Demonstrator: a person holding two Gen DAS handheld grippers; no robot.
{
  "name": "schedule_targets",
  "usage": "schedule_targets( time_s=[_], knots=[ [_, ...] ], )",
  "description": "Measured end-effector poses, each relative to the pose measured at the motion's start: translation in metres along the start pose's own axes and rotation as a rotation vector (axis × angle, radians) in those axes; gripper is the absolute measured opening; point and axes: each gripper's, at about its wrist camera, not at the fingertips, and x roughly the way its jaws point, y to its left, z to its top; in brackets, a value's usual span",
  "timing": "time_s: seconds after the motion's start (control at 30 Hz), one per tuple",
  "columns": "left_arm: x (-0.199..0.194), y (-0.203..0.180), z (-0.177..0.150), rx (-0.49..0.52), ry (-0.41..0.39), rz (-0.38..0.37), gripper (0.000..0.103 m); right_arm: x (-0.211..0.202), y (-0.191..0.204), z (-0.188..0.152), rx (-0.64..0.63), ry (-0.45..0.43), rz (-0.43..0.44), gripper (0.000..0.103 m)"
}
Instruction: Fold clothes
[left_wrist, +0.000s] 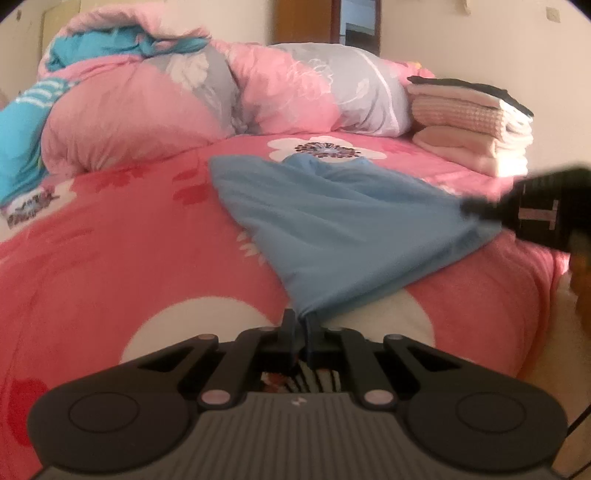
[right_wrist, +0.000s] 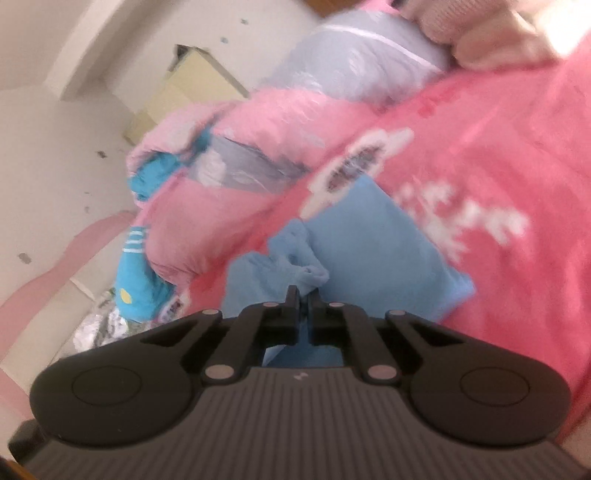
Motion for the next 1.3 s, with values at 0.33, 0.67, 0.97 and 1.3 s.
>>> schedule_targets(
  time_s=[0.33, 0.67, 0.97, 1.3],
  knots=[
    [-0.007, 0.005, 0.000, -0.005, 0.000, -0.015, 0.008, 0.003, -0.011, -0.012, 0.010, 0.029, -0.026, 0.002],
    [-0.031, 0.047, 0.004, -0.161, -0.051, -0.095, 0.021, -0.010, -0.011, -0.010, -0.032, -0.040, -0.004, 0.002],
    [-0.001, 0.043, 0.040, -0.166, -0.081, -0.120, 0.033, -0.001, -0.022, -0.010, 0.058, 0.027, -0.020, 0.005],
    [0.085, 0.048, 0.142, -0.227, 0.034, -0.182, 0.038, 0.004, -0.033, -0.014, 0.129, 0.015, 0.069, 0.006]
  ],
)
